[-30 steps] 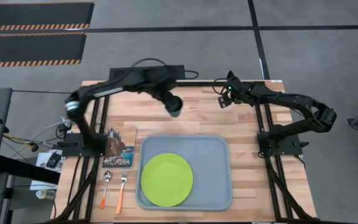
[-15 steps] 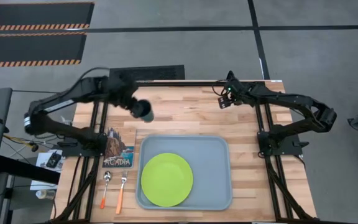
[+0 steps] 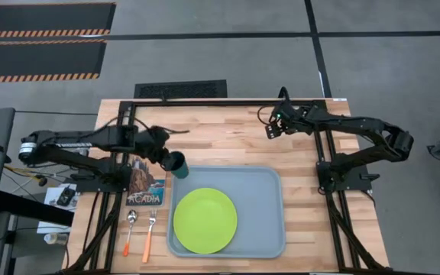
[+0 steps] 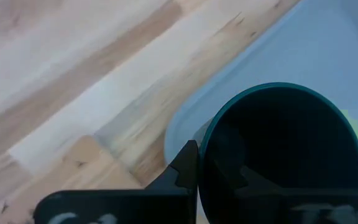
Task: Pick and place plate/cup/fork/spoon on tray
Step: Put the green cup on the gray serving tray to the top left of the green plate
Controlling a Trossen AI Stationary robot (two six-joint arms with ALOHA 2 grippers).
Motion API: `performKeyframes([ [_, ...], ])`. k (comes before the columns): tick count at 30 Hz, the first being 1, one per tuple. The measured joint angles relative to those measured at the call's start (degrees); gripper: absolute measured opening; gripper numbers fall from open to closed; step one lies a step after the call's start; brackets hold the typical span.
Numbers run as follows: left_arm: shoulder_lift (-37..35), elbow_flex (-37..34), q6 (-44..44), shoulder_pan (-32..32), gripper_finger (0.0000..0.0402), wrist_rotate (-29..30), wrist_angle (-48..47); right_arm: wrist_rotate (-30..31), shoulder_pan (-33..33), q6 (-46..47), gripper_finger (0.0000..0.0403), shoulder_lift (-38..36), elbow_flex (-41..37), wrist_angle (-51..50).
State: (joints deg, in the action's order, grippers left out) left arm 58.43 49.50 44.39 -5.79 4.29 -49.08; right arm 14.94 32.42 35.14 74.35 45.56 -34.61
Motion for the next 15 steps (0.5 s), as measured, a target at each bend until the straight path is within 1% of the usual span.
performKeyframes([
  [3,1.0,-1.5,2.5,2.1,0.0,1.0,2.5,0.0,-0.3,0.0,0.0281,0.0,0.0,0.0],
  [9,4.6,-2.3,3.3,4.3,0.0,2.4,3.9,0.1,-0.1,0.0,0.0281,0.0,0.0,0.6],
  [15,10.9,-2.3,2.8,5.9,0.0,3.1,4.8,0.1,-0.2,-0.2,0.0281,0.0,0.0,0.5],
])
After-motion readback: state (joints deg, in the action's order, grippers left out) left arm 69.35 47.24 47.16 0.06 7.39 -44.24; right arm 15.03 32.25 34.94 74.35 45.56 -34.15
